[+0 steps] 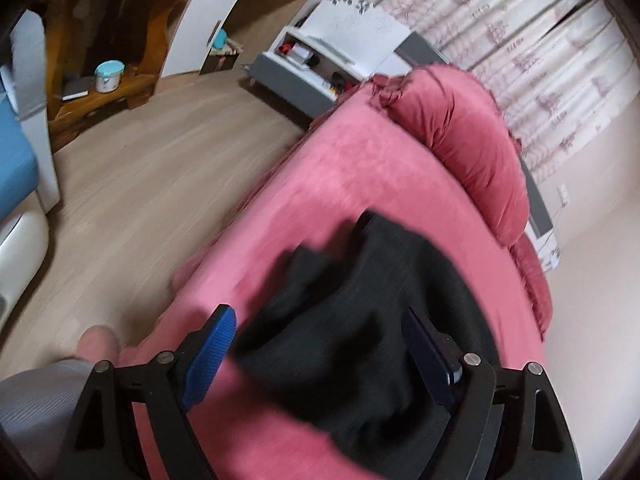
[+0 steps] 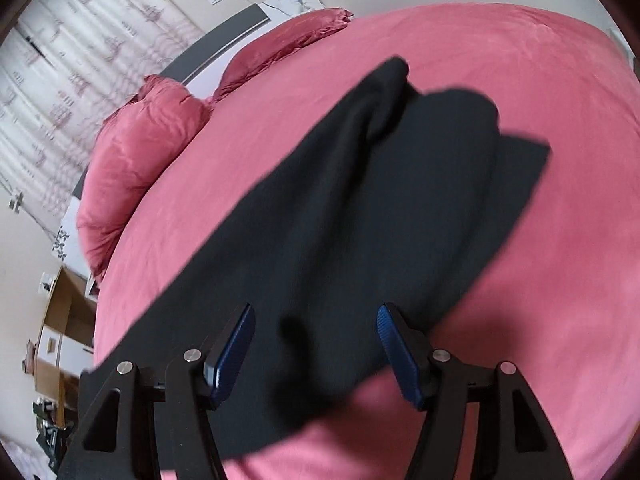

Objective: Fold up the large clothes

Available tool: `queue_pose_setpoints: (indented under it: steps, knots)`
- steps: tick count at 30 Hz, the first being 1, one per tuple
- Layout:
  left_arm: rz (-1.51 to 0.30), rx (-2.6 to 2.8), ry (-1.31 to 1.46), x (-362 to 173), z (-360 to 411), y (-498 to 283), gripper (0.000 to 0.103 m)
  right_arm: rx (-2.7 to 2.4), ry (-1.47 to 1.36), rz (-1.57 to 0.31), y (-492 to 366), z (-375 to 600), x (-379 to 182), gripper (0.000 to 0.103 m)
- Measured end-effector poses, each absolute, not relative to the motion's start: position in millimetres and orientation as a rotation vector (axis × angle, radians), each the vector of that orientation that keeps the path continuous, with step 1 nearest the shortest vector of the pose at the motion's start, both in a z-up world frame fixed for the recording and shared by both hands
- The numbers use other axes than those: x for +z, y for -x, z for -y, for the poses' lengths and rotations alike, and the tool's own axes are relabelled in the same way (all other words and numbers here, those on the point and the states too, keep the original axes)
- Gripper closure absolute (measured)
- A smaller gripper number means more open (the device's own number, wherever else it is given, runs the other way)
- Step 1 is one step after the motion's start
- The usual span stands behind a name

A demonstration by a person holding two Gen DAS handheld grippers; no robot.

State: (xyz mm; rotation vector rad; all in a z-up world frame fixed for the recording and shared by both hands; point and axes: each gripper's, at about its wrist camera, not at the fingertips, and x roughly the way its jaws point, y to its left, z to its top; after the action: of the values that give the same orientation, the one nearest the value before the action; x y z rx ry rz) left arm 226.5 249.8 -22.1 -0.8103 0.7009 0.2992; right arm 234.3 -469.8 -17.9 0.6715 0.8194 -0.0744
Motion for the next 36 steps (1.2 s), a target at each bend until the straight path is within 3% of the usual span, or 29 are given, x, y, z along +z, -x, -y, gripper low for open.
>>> queue_pose_setpoints:
  steps: [10,15,17,18,22,25,29,31,32,35,36]
  knots:
    - [-0.789,0.210,0.818,-47.4,-239.5,-229.4,0.017,0.039,-0.917,-0.823,-174.5,400.4,-63.0,0.037]
    - [-0.807,0.212,0.785,-47.4,-238.5,-257.6,0.007,0.133,-0.918,-0.861,-194.7,358.7,-68.4,0.037]
    - [-0.832,0.232,0.758,-46.8,-238.0,-267.3,0.006,0.119,-0.925,-0.847,-198.2,349.3,-67.8,0.026]
    - [-0.851,0.246,0.776,-47.1,-241.5,-270.2,0.007,0.104,-0.928,-0.841,-201.0,345.3,-67.6,0.021]
    - [-0.741,0.343,0.769,-18.3,-252.3,-250.7,0.021,0.060,-0.963,-0.810,-206.2,337.0,-66.0,0.021]
    - [-0.646,0.343,0.666,-2.9,-252.6,-235.7,0.011,0.105,-1.008,-0.770,-184.4,343.7,-68.9,0.021]
    - [-0.746,0.198,0.503,-5.6,-245.8,-267.1,0.010,0.108,-0.994,-0.755,-174.6,344.8,-76.6,0.023]
    - [-0.820,0.147,0.407,-12.5,-237.6,-286.0,0.019,0.107,-0.989,-0.737,-168.9,344.0,-77.2,0.023]
    - [-0.841,0.128,0.397,-16.3,-234.7,-291.5,0.041,0.107,-0.981,-0.734,-169.0,343.1,-77.6,0.026]
    - [-0.866,0.075,0.392,-15.0,-230.6,-297.6,0.066,0.098,-0.933,-0.742,-165.3,341.8,-79.2,0.033]
    - [-0.868,0.069,0.409,-10.7,-234.5,-295.3,0.080,0.097,-0.924,-0.745,-165.7,340.7,-79.2,0.035]
